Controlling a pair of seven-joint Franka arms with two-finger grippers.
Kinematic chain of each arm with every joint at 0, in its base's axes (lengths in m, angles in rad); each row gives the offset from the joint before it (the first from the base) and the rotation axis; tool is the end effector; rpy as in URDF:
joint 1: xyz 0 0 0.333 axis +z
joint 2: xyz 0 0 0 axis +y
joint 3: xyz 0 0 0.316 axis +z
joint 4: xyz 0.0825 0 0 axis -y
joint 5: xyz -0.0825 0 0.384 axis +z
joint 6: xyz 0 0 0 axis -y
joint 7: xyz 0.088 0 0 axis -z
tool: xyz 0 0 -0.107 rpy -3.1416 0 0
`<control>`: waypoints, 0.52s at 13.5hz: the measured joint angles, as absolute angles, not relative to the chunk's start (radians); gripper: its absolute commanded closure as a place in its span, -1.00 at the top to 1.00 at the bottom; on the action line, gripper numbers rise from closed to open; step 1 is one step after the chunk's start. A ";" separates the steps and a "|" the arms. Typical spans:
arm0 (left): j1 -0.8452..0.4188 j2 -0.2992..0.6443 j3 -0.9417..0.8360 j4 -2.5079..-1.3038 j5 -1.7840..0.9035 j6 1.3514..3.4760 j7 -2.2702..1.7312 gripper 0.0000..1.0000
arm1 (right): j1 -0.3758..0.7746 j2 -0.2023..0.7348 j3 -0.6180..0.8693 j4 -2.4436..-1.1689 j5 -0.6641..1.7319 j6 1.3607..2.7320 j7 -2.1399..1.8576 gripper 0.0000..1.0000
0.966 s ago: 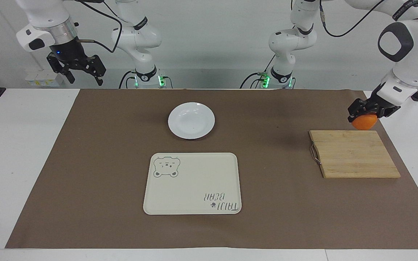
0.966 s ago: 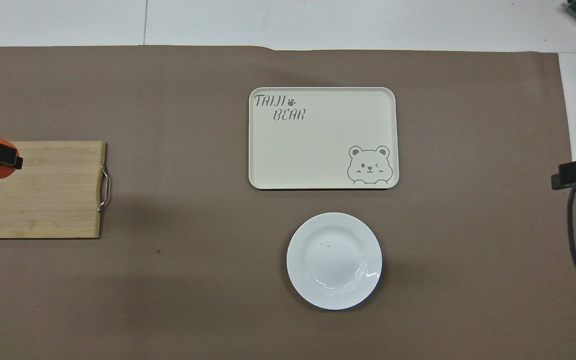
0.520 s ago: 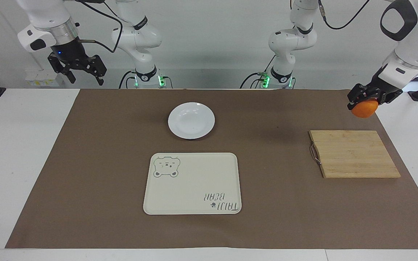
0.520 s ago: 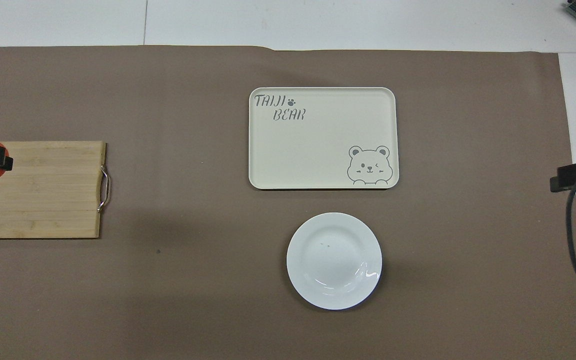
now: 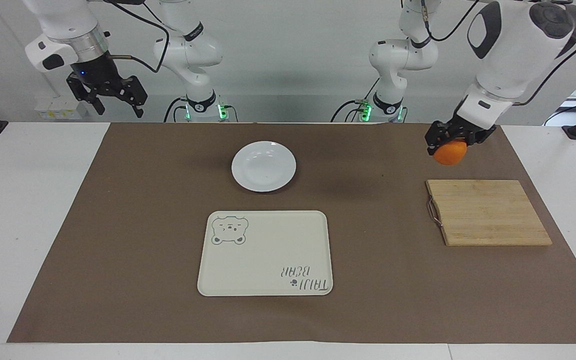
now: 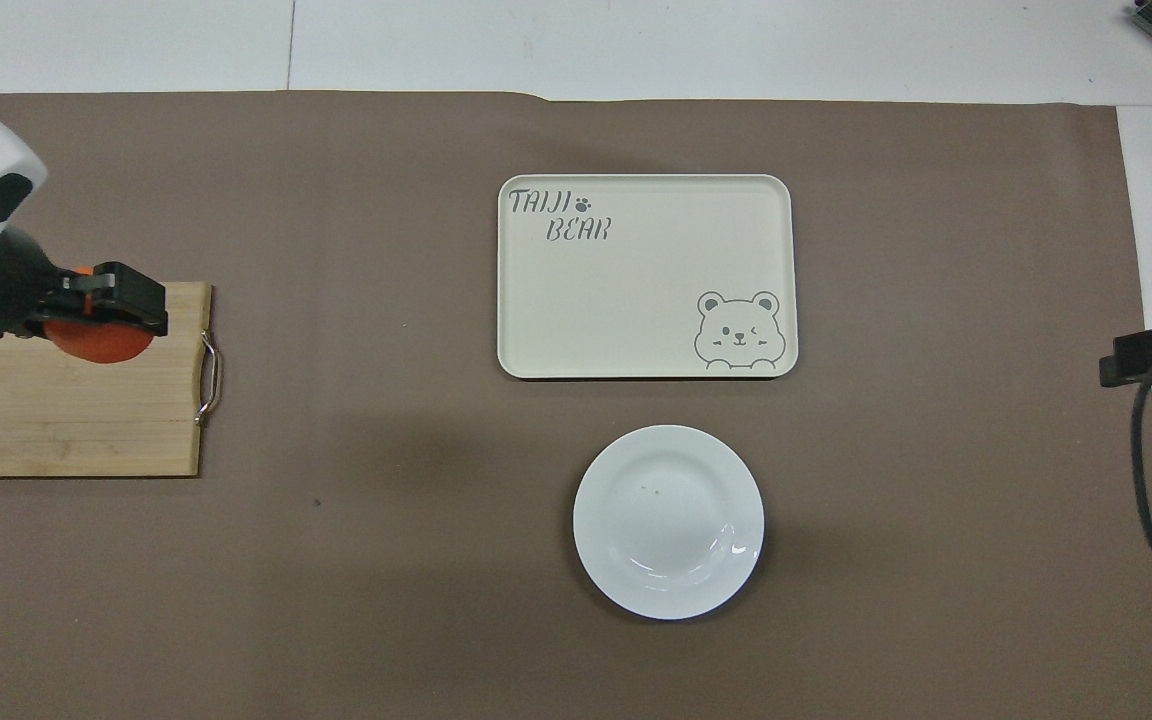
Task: Place orange and plate with both arms
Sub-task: 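Carry the orange with the left gripper over the white plate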
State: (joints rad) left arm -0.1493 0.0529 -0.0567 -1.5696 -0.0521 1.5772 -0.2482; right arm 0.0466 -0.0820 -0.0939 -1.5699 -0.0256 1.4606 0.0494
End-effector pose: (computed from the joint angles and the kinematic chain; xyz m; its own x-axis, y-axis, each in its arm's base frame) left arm 0.5569 -0.1212 0.5961 0.9975 0.0424 -0.0573 0.0449 -0.9981 0.0422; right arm 0.5165 -0.0298 0.6592 0.9947 -0.0988 -0.0267 -0.0983 -0.9950 0.0192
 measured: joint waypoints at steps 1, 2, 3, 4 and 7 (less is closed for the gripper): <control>-0.186 0.053 -0.057 -1.571 -0.052 1.578 -0.297 -1.00 | 0.047 -0.082 -0.094 -1.571 -0.026 1.461 0.049 1.00; -0.224 0.053 -0.057 -1.575 -0.052 1.581 -0.343 -1.00 | 0.047 -0.083 -0.094 -1.571 -0.026 1.461 0.049 1.00; -0.261 0.054 -0.058 -1.582 -0.052 1.589 -0.382 -1.00 | 0.047 -0.083 -0.094 -1.571 -0.026 1.461 0.049 1.00; -0.296 0.055 -0.058 -1.591 -0.052 1.597 -0.416 -1.00 | 0.047 -0.083 -0.094 -1.571 -0.026 1.461 0.049 1.00; -0.384 0.063 -0.059 -1.620 -0.052 1.647 -0.498 -1.00 | 0.047 -0.083 -0.094 -1.572 -0.026 1.461 0.049 1.00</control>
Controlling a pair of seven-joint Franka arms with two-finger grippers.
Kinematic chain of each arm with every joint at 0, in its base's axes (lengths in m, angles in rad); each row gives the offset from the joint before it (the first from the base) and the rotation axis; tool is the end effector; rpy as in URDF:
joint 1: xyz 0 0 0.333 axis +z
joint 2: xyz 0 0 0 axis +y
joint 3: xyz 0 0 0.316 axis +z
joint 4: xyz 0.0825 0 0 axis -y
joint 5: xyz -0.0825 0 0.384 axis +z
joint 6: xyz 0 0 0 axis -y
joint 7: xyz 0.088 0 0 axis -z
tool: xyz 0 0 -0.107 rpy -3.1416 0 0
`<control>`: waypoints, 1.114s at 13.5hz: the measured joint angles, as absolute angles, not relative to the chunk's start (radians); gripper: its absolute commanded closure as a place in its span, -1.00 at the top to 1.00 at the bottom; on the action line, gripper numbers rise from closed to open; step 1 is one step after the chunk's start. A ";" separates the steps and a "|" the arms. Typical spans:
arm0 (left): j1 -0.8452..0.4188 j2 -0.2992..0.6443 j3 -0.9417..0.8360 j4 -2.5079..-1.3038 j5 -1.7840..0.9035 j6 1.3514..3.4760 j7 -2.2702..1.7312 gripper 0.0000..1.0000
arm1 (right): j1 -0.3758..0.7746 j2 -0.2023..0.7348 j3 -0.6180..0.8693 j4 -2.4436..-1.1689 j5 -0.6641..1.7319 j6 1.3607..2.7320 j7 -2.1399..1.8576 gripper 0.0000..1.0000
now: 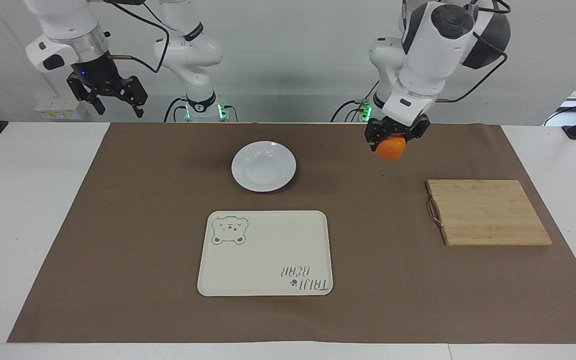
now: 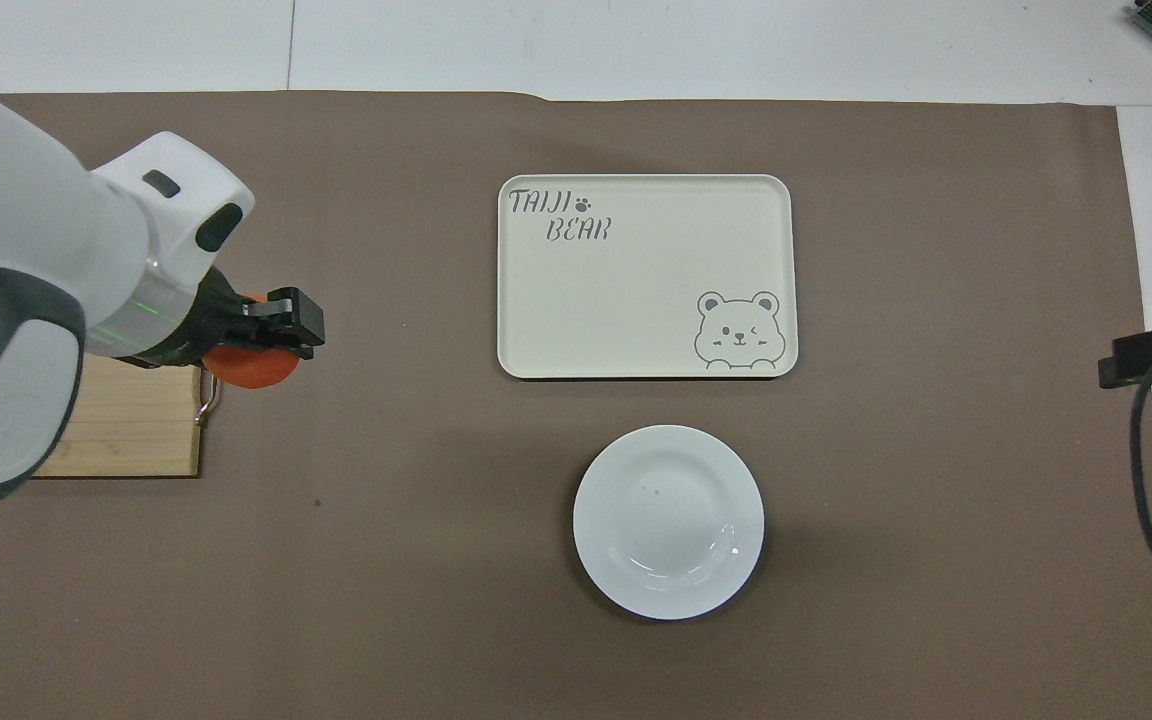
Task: Place orange and plate with both arms
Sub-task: 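Carry the orange with the left gripper over the white plate, then release the orange onto the plate while the right gripper reaches in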
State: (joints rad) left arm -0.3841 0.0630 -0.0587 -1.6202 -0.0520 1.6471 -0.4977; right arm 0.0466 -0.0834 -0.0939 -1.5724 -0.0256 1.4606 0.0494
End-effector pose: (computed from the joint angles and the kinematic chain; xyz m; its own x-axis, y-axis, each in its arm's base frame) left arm 0.5197 -0.2511 0.5722 0.9966 0.0588 -0.0581 0.0607 -0.9977 0.0314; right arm 0.5161 -0.0298 0.6587 0.9947 -0.0988 -0.0278 -0.0983 -0.9950 0.0191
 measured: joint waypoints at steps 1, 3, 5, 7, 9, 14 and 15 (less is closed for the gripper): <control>-0.415 0.068 -0.059 -1.639 -0.052 1.678 -0.529 -1.00 | 0.047 -0.083 -0.094 -1.573 -0.026 1.461 0.049 1.00; -0.475 0.083 -0.060 -1.678 -0.052 1.743 -0.593 -1.00 | 0.047 -0.083 -0.094 -1.573 -0.026 1.461 0.049 1.00; -0.539 0.109 -0.061 -1.705 -0.052 1.792 -0.666 -1.00 | 0.047 -0.083 -0.094 -1.573 -0.026 1.461 0.049 1.00; -0.617 0.154 -0.062 -1.725 -0.052 1.863 -0.752 -1.00 | 0.047 -0.084 -0.094 -1.573 -0.026 1.461 0.049 1.00; -0.691 0.195 -0.063 -1.756 -0.052 1.958 -0.829 -1.00 | 0.047 -0.084 -0.094 -1.574 -0.026 1.461 0.049 1.00; -0.830 0.265 -0.064 -1.801 -0.052 2.131 -0.975 -1.00 | 0.046 -0.086 -0.094 -1.579 -0.026 1.461 0.049 1.00; -0.856 0.281 -0.064 -1.811 -0.052 2.159 -1.003 -1.00 | 0.046 -0.086 -0.094 -1.579 -0.026 1.461 0.049 1.00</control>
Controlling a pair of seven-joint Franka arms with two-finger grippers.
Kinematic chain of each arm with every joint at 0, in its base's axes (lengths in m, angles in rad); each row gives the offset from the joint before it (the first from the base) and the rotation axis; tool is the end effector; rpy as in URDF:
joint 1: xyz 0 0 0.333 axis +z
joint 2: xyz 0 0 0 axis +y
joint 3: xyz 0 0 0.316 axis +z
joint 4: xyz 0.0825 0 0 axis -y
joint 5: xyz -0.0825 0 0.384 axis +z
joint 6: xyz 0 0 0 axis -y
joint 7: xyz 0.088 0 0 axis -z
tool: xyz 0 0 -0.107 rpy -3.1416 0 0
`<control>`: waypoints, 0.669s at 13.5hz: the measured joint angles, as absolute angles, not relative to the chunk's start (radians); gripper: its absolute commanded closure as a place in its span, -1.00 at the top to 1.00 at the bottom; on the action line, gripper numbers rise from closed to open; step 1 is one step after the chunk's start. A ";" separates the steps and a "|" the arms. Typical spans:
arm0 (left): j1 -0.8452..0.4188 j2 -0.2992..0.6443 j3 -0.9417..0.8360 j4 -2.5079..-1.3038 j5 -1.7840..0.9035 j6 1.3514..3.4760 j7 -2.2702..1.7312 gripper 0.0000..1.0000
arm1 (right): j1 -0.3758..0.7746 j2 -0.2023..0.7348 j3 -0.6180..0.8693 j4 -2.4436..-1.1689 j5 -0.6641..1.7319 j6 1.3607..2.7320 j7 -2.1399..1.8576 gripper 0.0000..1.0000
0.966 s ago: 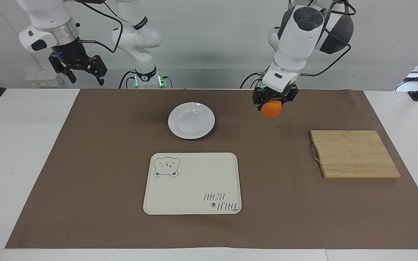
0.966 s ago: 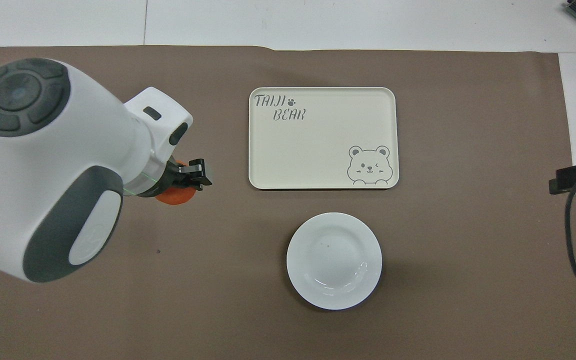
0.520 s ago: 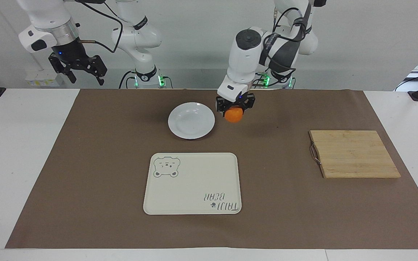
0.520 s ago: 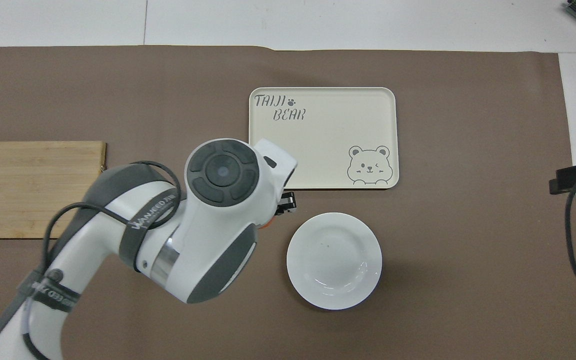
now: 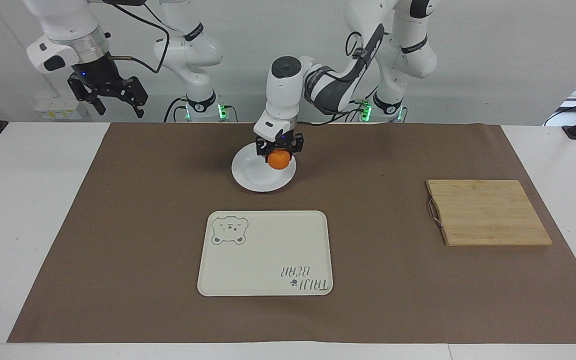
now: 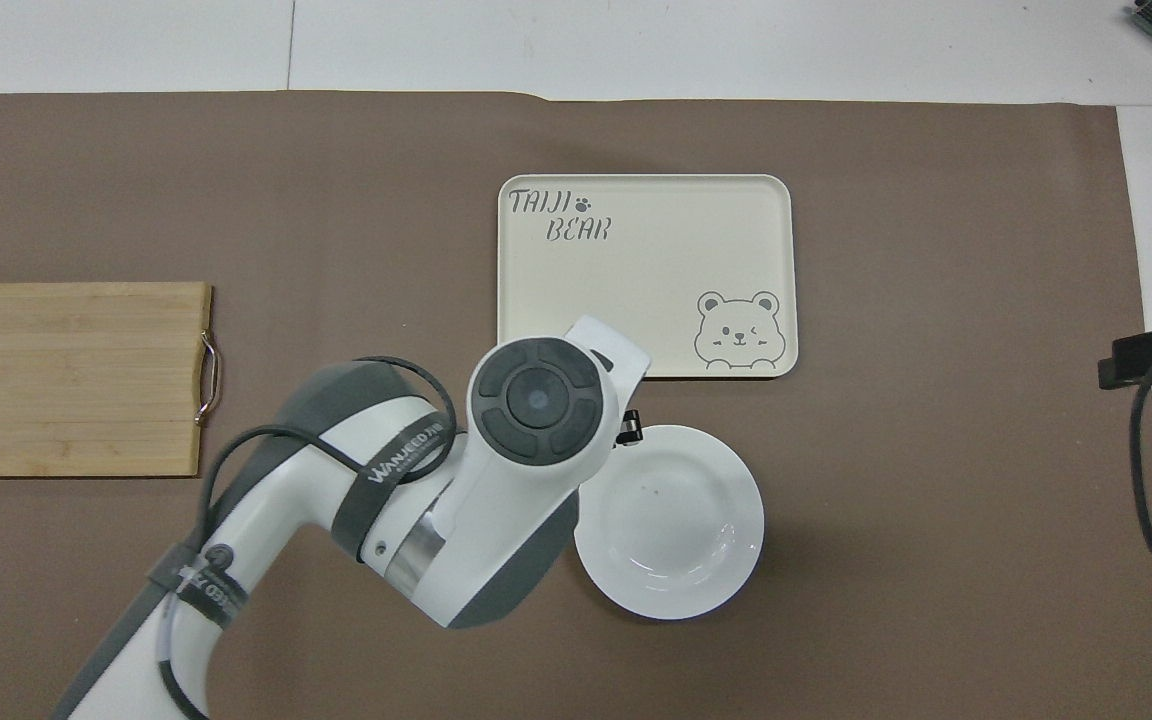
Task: Place orange and plate with both arms
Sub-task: 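Release the orange onto the plate while the right gripper reaches in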
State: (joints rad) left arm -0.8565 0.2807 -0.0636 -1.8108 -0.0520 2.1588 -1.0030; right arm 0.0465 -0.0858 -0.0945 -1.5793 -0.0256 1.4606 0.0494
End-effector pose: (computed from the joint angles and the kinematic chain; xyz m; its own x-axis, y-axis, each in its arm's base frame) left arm 0.3857 -0.5057 0.3939 0.9935 0.1123 -0.0170 0.1134 -0.9895 0.0899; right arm 0.5153 -0.0302 0.6568 0.9945 -0.0994 -0.0324 -0.0988 -0.9949 0.0191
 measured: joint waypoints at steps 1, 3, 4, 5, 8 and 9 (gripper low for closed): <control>-0.886 0.304 -0.064 -1.821 -0.052 2.190 -1.031 -1.00 | 0.046 -0.086 -0.094 -1.579 -0.026 1.461 0.049 1.00; -0.927 0.358 -0.064 -1.842 -0.052 2.269 -1.058 -1.00 | 0.046 -0.086 -0.094 -1.580 -0.026 1.461 0.049 1.00; -0.936 0.378 -0.063 -1.852 -0.052 2.302 -1.061 -1.00 | 0.046 -0.086 -0.094 -1.580 -0.026 1.461 0.049 1.00; -0.938 0.390 -0.063 -1.858 -0.052 2.317 -1.061 -0.37 | 0.046 -0.086 -0.094 -1.580 -0.026 1.461 0.049 1.00; -0.938 0.392 -0.058 -1.863 -0.052 2.320 -1.060 1.00 | 0.046 -0.086 -0.095 -1.580 -0.026 1.461 0.049 1.00; -0.938 0.389 -0.056 -1.863 -0.052 2.318 -1.060 1.00 | 0.046 -0.087 -0.095 -1.580 -0.026 1.461 0.049 1.00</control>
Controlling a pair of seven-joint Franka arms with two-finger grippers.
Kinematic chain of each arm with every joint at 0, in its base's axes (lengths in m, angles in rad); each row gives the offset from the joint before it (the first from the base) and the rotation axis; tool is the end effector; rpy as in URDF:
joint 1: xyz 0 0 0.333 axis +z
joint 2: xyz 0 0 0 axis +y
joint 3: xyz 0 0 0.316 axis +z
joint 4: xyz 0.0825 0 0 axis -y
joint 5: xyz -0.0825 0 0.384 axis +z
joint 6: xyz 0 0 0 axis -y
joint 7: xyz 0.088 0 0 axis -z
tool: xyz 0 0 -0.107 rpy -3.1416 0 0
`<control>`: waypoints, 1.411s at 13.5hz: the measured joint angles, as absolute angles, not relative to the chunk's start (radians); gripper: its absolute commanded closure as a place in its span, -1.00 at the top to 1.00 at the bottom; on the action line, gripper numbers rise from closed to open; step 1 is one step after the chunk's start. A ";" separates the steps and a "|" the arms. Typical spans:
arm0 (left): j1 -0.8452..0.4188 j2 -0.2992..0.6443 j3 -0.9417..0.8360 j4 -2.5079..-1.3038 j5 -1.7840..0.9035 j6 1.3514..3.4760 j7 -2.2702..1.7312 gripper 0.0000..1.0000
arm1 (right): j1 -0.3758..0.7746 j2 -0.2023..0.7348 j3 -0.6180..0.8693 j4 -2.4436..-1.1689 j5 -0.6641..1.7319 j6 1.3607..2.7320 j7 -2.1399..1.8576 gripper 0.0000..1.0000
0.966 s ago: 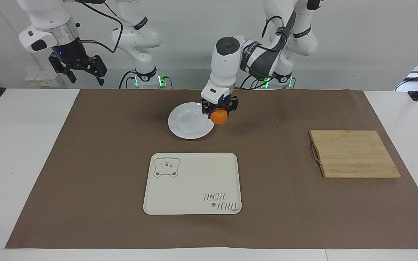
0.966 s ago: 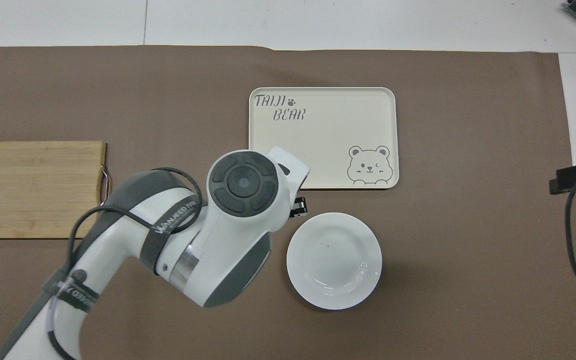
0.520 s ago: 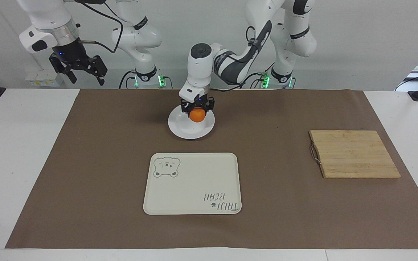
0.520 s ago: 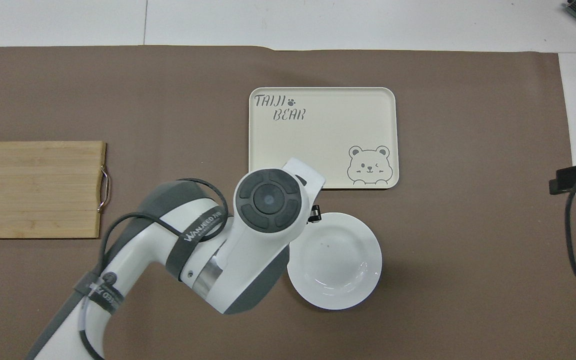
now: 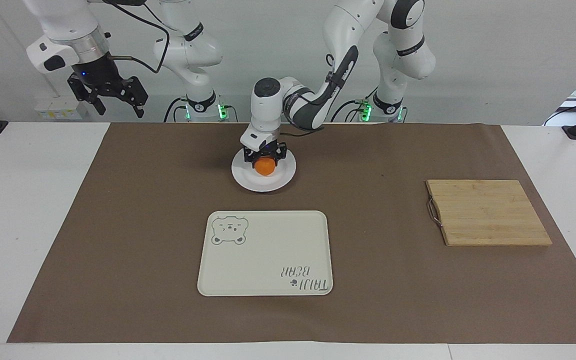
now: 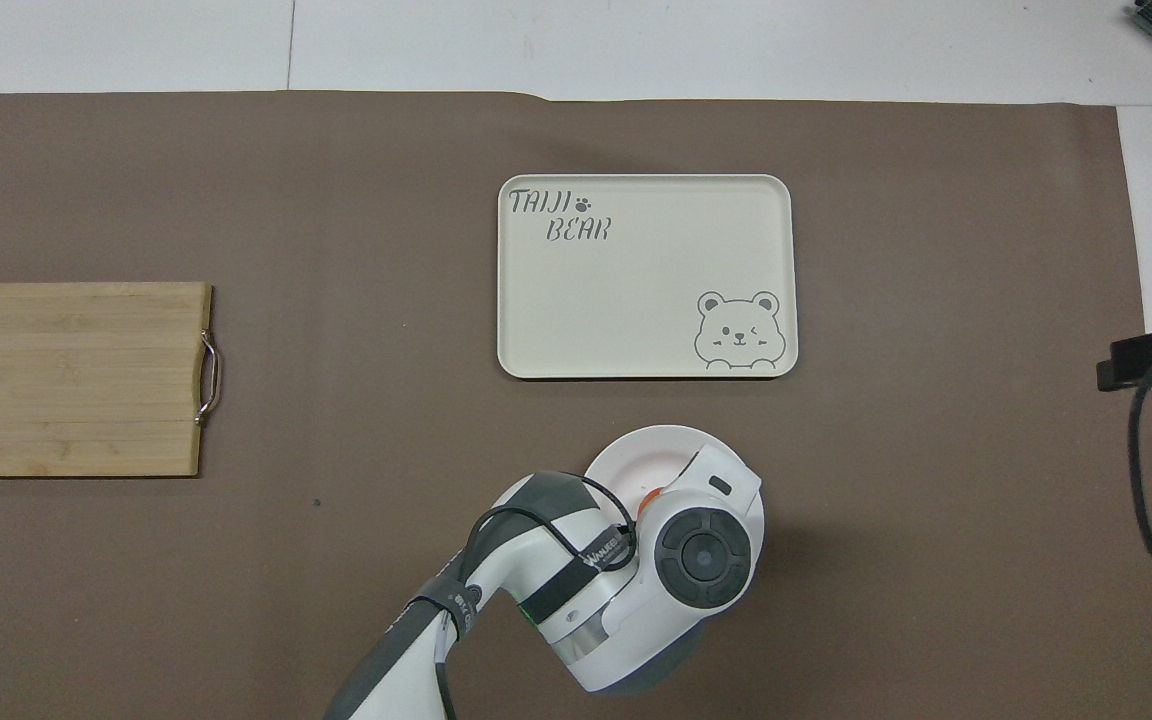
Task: Place orange and plate with both arms
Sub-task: 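Release the orange onto the plate while the right gripper reaches in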
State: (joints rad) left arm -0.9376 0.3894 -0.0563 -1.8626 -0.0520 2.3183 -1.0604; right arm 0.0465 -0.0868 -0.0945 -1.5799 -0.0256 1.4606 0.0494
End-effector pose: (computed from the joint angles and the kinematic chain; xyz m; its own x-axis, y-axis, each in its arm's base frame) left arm 0.3510 -0.5369 0.3158 0.9943 0.1043 -0.0219 0.1059 -0.9906 0.0872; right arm 0.5150 -0.0302 0.6570 0.9945 -0.0994 -0.0320 -0.0988 -0.9949 0.0190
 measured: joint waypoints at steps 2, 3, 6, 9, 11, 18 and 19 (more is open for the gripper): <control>-0.930 0.367 -0.044 -1.860 -0.052 2.307 -1.057 1.00 | 0.046 -0.087 -0.095 -1.580 -0.026 1.461 0.049 1.00; -0.916 0.344 -0.037 -1.857 -0.052 2.294 -1.046 1.00 | 0.046 -0.087 -0.095 -1.580 -0.025 1.461 0.049 1.00; -0.806 0.254 -0.029 -1.849 -0.052 2.215 -0.936 1.00 | 0.046 -0.088 -0.094 -1.581 0.013 1.461 0.044 1.00; -0.690 0.222 -0.024 -1.825 -0.052 2.157 -0.804 1.00 | 0.047 -0.089 -0.094 -1.605 0.089 1.462 -0.017 1.00; -0.601 0.216 -0.022 -1.809 -0.052 2.133 -0.695 1.00 | 0.049 -0.089 -0.094 -1.637 0.155 1.479 -0.052 1.00; -0.263 0.161 -0.020 -1.790 -0.052 2.009 -0.255 1.00 | 0.053 -0.088 -0.092 -1.872 0.450 1.556 -0.177 1.00; -0.226 0.150 -0.020 -1.778 -0.052 1.975 -0.202 1.00 | 0.050 -0.088 -0.093 -1.919 0.486 1.578 -0.234 1.00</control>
State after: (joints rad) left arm -0.2259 0.1500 -0.0200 -1.7785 -0.0516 1.9750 -0.2016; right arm 0.0502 -0.0884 -0.0933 -1.9192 0.4856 1.5781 -0.2338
